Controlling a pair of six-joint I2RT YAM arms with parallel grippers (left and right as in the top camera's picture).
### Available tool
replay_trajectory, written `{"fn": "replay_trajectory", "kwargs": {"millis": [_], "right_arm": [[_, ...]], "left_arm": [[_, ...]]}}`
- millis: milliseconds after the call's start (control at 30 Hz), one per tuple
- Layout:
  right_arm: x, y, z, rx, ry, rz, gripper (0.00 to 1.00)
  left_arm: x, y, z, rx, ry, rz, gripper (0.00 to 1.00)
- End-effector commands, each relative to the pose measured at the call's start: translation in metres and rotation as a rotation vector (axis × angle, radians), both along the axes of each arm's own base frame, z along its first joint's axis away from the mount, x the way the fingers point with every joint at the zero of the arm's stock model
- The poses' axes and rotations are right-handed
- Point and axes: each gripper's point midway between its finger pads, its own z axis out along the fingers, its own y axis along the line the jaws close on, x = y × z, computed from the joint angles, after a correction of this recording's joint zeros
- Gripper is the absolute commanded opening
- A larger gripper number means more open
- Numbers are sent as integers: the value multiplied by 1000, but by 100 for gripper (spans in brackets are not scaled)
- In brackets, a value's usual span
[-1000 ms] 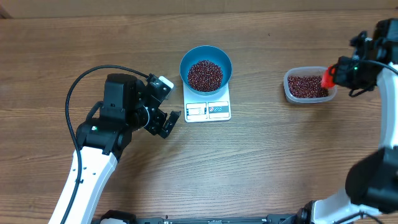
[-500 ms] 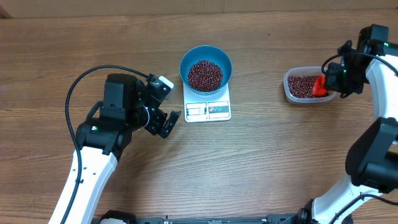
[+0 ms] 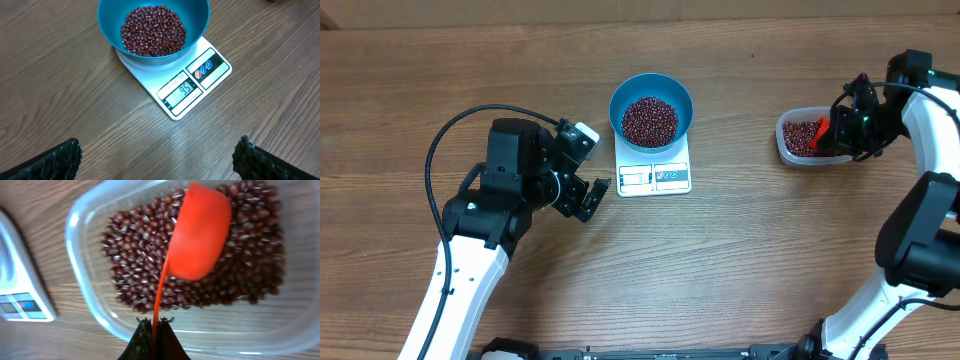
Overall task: Scoop item into bowl and weigh 150g on scale
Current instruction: 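Lower the scoop into the tub and gather a small amount of beans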
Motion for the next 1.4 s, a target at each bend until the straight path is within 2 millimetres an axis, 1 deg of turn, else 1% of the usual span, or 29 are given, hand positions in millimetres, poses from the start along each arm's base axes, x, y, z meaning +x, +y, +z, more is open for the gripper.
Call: {"fn": "replay_trajectory", "kwargs": {"millis": [0,267,400,567,833,1100,1267,1367], "right_arm": [[6,13,4,131,-42,10,4],[5,3,16,255,-76,-59,4],[-2,-4,17,275,-57,-89,4],[-10,-7,10,261,-8,-99,4],[-21,-21,-2,153,56,-102,4],[-22,-22,-3,144,62,-106,4],[-25,-20,-3,150,75,-105,4],[-23,-18,-1,169,63,-99,4]], "left_arm": [[4,2,4,-2,-6,16,99],[4,2,4,-2,-6,17,100],[4,2,4,-2,-6,17,100],[4,2,4,-2,-6,16,100],[4,2,4,-2,-6,16,100],[4,2,4,-2,-6,17,100],[4,2,4,-2,-6,16,100],[4,2,4,-2,-7,17,100]]}}
